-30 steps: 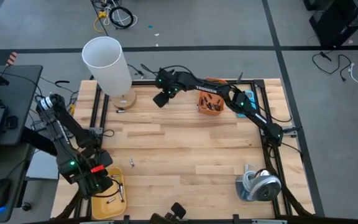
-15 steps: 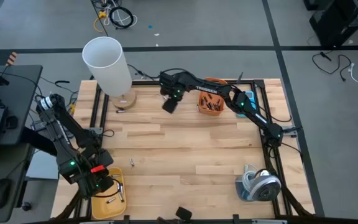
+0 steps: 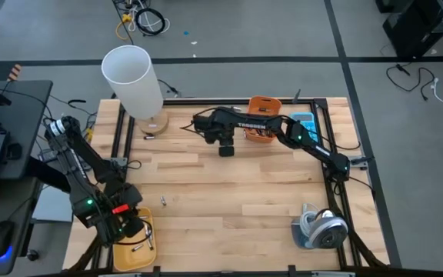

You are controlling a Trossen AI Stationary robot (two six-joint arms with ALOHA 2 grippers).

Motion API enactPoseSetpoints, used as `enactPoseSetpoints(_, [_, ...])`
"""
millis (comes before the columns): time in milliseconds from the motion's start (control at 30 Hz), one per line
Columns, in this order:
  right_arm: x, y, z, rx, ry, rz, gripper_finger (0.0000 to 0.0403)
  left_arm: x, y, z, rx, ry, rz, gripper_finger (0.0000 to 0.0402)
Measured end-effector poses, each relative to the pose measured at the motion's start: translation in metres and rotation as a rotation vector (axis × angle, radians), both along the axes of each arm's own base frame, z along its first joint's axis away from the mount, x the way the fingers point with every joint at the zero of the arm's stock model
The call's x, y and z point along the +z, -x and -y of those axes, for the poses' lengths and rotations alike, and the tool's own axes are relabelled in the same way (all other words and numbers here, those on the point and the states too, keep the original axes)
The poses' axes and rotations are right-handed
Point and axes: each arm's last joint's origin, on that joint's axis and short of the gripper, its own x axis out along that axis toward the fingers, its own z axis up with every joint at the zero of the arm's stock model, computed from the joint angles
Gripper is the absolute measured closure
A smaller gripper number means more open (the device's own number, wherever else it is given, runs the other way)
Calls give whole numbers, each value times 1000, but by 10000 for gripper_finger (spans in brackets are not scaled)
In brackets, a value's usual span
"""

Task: Sort batteries
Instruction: Put the silver battery into the yellow bin

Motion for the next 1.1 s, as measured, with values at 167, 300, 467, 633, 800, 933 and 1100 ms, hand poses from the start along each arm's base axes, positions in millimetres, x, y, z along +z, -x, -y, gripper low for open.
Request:
enactPoseSetpoints(167, [-4, 10, 3, 4, -20, -98, 280, 0, -1, 1, 0, 14, 8, 303])
enactPoseSetpoints(300, [-3, 16, 9, -11, -30, -129, 280, 0, -2, 3, 1, 29, 16, 303])
enactPoseSetpoints(467, [-3, 20, 13, -41, -52, -147, 281, 0, -2, 3, 15, 37, 20, 303])
enactPoseSetpoints(633, [7, 14, -2, -34, -134, -69, 285, 0, -2, 3, 23, 40, 21, 303])
enactPoseSetpoints(800, [14, -7, -45, 124, -113, 55, 288, 1, -2, 3, 24, 40, 34, 303])
enactPoseSetpoints(933, [15, -28, -89, 283, -90, 183, 289, 1, -3, 4, 25, 47, 52, 303])
enactPoseSetpoints(1100, [22, -53, -140, 476, -64, 418, 289, 1, -4, 5, 25, 51, 54, 303])
